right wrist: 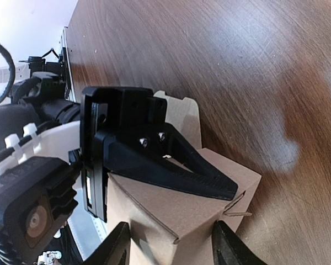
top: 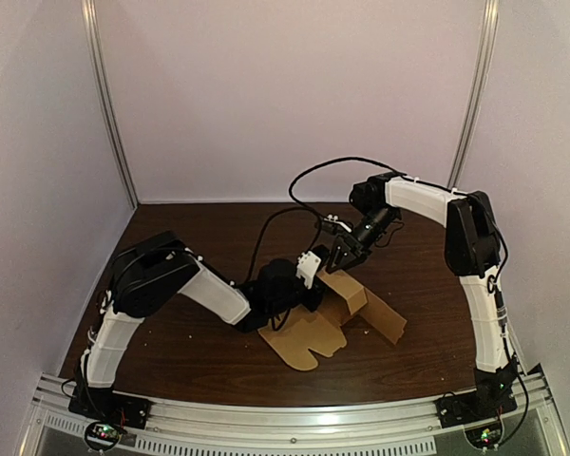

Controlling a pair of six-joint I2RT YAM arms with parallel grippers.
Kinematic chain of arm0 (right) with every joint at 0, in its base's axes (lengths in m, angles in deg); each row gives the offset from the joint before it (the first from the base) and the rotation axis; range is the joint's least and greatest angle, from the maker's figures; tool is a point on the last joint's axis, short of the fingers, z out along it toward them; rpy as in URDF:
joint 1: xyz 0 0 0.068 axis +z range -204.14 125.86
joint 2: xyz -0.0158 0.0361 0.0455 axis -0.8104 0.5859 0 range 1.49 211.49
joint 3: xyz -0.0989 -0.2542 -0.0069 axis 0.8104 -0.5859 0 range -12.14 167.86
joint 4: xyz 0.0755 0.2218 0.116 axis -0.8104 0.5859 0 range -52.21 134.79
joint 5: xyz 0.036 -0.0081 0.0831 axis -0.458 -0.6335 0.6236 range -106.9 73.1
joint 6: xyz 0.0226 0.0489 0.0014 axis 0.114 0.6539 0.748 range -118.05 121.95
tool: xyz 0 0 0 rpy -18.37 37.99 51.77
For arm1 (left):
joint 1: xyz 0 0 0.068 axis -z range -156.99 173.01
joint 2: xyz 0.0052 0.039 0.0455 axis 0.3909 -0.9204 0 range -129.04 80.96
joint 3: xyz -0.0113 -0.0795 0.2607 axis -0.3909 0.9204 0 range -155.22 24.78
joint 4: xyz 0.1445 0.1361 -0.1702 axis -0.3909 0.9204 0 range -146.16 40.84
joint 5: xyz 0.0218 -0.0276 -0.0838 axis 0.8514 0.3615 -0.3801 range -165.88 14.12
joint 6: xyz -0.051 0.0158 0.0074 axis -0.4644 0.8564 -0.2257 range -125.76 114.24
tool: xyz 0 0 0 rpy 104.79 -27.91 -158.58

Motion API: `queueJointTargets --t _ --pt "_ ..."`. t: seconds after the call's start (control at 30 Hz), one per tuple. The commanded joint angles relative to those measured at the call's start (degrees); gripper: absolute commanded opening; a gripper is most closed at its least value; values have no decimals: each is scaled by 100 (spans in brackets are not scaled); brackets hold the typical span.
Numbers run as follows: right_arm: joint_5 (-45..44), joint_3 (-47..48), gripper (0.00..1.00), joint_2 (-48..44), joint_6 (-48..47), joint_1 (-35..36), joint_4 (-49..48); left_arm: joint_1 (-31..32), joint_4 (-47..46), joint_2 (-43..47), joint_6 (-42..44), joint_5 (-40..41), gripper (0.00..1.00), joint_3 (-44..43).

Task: Fold the paper box

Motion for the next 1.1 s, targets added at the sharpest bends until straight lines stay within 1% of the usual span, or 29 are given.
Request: queueJointTargets --t 0.0,0.03,0.07,0.13,0.2,0.27,0.4,0.57,0.6,0.63,0.67,0.73,0.77,0.8,0.83,0.87,0.93,1.0,1.07 --pt "519 -79 51 46 -48 74 1036 185 642 62 -162 1364 0 -199" --pt "485 -68 51 35 -65 74 1047 197 674 81 -147 1452 0 -204" --pt "422 -56 51 33 -90 66 1045 200 607 106 -140 1373 5 -164" --pt "364 -21 51 53 -116 33 1064 205 362 158 -103 1136 26 18" --pt "336 99 51 130 -213 -9 1196 204 207 240 -102 971 37 203" --pt "280 274 50 215 -336 -55 1361 205 123 376 -86 794 43 406" --pt "186 456 50 187 -415 -127 1432 204 134 772 -77 610 53 809" --pt "-141 316 53 -269 -409 -167 1190 203 259 1224 -86 727 63 1280" --pt "-247 282 54 -377 -398 -185 1127 201 320 1346 -99 783 73 1391" --pt "-368 265 55 -487 -384 -210 1075 206 400 1484 -124 855 92 1544" --pt "-494 257 56 -601 -372 -248 1024 206 488 1718 -152 921 97 1680" --pt "-729 275 59 -846 -342 -349 924 207 733 2157 -237 1049 97 1963" --pt "-872 268 73 -996 -301 -399 848 204 1014 2454 -305 1117 97 2082" --pt "-1092 212 95 -1193 -247 -459 730 201 1461 2776 -389 1188 97 2136" --pt "-1270 92 99 -1432 -155 -478 543 202 2152 3091 -439 1267 97 2130" --pt "-1530 -101 99 -1723 4 -489 152 202 2911 3386 -493 1457 97 2062" --pt "-1936 -567 100 -2478 239 -495 -486 207 4746 3842 -903 2309 97 1802" --pt "-2191 -1162 100 -3108 461 -493 -1201 205 5545 4191 -781 2700 97 1752" --pt "-2176 -1956 100 -3643 536 -492 -1902 201 5927 4538 -676 2872 97 1739"
